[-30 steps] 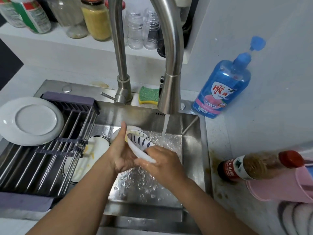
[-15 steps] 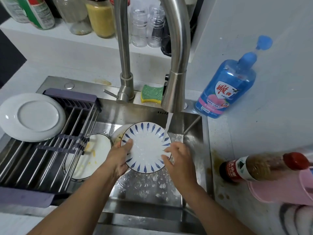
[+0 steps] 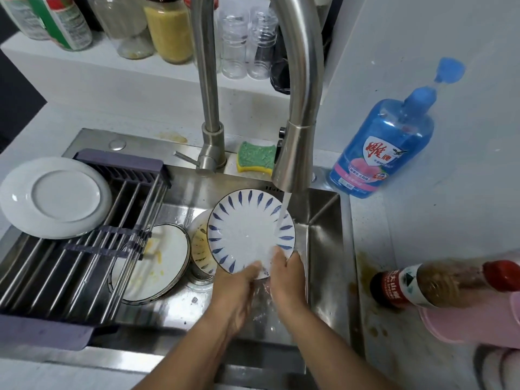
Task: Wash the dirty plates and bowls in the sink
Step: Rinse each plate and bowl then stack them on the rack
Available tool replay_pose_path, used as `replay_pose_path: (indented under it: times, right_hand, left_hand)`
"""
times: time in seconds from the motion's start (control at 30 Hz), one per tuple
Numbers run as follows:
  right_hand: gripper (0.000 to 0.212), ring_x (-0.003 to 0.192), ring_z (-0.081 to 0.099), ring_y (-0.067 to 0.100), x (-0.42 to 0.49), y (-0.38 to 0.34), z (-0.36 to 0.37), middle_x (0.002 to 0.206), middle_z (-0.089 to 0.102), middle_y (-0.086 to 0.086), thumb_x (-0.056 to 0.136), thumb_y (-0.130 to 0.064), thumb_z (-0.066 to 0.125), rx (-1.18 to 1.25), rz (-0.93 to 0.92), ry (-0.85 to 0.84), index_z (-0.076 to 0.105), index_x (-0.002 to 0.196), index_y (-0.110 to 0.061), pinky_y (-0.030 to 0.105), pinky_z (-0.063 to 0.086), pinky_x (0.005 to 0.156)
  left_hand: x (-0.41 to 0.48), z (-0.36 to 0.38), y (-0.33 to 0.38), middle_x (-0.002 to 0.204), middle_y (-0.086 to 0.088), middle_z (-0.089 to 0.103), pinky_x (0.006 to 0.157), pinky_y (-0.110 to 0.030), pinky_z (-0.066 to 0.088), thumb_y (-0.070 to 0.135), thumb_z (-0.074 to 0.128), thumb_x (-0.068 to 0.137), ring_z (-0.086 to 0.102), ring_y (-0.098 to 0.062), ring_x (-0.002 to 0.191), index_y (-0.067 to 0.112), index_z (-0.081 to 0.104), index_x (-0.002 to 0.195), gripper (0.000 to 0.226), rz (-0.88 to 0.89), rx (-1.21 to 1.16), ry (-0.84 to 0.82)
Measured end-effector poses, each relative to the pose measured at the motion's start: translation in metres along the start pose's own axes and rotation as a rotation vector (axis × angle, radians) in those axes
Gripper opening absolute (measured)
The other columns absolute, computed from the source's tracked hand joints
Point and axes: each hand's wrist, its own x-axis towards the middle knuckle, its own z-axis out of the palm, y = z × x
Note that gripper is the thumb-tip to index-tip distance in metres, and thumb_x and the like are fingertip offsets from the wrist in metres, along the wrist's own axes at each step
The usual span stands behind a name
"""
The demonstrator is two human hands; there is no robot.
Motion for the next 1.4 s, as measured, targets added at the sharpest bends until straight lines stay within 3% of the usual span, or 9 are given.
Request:
replay_pose_path:
  times: [0.33,0.5,0.63,0.73,0.87,1.0,1.13,1.23,1.4]
  right_hand:
    - [0.038,0.081,0.066,0.02,0.067,-0.036,-0.035,0.085,0.07,0.001,0.102,-0.048,0.045,-0.601,-0.286,-0.217,0.067,0.103,-0.017,0.037,0.055,0.076]
    - [0.033,0.084,0.067,0.023,0.067,-0.05,-0.031,0.085,0.071,0.002,0.106,-0.037,0.045,-0.405,-0.133,-0.375,0.068,0.095,-0.016,0.036,0.055,0.083]
    - [0.032,0.081,0.064,0.027,0.053,-0.045,-0.034,0.087,0.067,0.006,0.106,-0.032,0.042,-0.264,0.051,-0.305,0.065,0.096,-0.012,0.031,0.052,0.069]
    - [0.024,0.054,0.054,0.017,0.043,-0.043,-0.042,0.07,0.061,0.006,0.105,-0.025,0.045,-0.161,0.249,-0.324,0.062,0.094,-0.013,0.02,0.039,0.049]
    - [0.016,0.04,0.039,0.013,0.041,-0.05,-0.053,0.054,0.053,0.01,0.101,-0.006,0.042,-0.059,0.358,-0.449,0.054,0.09,-0.005,0.018,0.025,0.041]
    - [0.018,0.041,0.035,0.011,0.039,-0.076,-0.059,0.057,0.055,0.012,0.094,-0.003,0.037,-0.079,0.433,-0.486,0.053,0.085,-0.001,0.018,0.021,0.04]
    - [0.043,0.046,0.037,0.01,0.039,-0.095,-0.054,0.061,0.054,0.004,0.102,-0.043,0.043,-0.061,0.513,-0.527,0.059,0.089,-0.005,0.019,0.025,0.041]
    - [0.073,0.06,0.054,0.017,0.035,-0.095,-0.044,0.084,0.063,0.009,0.096,-0.073,0.039,0.013,0.506,-0.479,0.064,0.112,-0.006,0.022,0.044,0.046]
    - [0.022,0.096,0.067,0.024,0.018,-0.09,-0.031,0.111,0.068,0.01,0.103,-0.026,0.048,0.162,0.288,-0.358,0.067,0.111,-0.018,0.044,0.06,0.079]
  left_hand:
    - [0.023,-0.046,0.073,0.114,-0.004,0.077,0.096,-0.058,0.055,0.039,0.063,0.1,0.074,-0.03,0.104,0.019,0.06,0.129,0.036,-0.025,0.519,-0.165]
    - [0.018,-0.039,0.093,0.107,-0.006,0.078,0.086,-0.049,0.058,0.053,0.055,0.099,0.074,-0.037,0.101,0.022,0.064,0.124,0.041,-0.027,0.476,-0.151]
    - [0.003,-0.036,0.082,0.117,-0.002,0.074,0.069,-0.039,0.061,0.021,0.066,0.099,0.076,-0.025,0.093,0.037,0.052,0.138,0.044,0.121,0.437,-0.213]
    - [-0.003,-0.043,0.071,0.139,0.003,0.06,0.086,-0.039,0.061,0.024,0.071,0.096,0.071,-0.013,0.109,0.047,0.035,0.149,0.069,0.201,0.49,-0.268]
    - [0.002,-0.065,0.075,0.168,0.022,0.006,0.124,-0.036,0.019,0.064,0.079,0.075,0.006,0.001,0.155,0.059,0.026,0.151,0.092,0.467,1.083,-0.383]
    - [0.01,-0.068,0.088,0.145,0.027,0.051,0.117,-0.042,0.038,0.041,0.078,0.084,0.04,-0.007,0.143,0.045,0.061,0.123,0.043,0.87,1.374,-0.405]
    - [0.003,-0.062,0.112,0.082,0.015,0.068,0.064,-0.028,0.051,0.023,0.073,0.093,0.061,-0.008,0.071,0.038,0.071,0.096,0.015,0.618,1.113,-0.448]
    - [0.0,-0.066,0.127,0.077,0.001,0.068,0.061,-0.031,0.045,0.016,0.076,0.084,0.058,-0.022,0.068,0.034,0.076,0.091,0.02,0.406,0.796,-0.467]
    - [0.002,-0.067,0.132,0.095,-0.012,0.078,0.069,-0.026,0.059,-0.011,0.068,0.085,0.073,-0.018,0.082,0.002,0.07,0.111,0.03,0.278,0.553,-0.455]
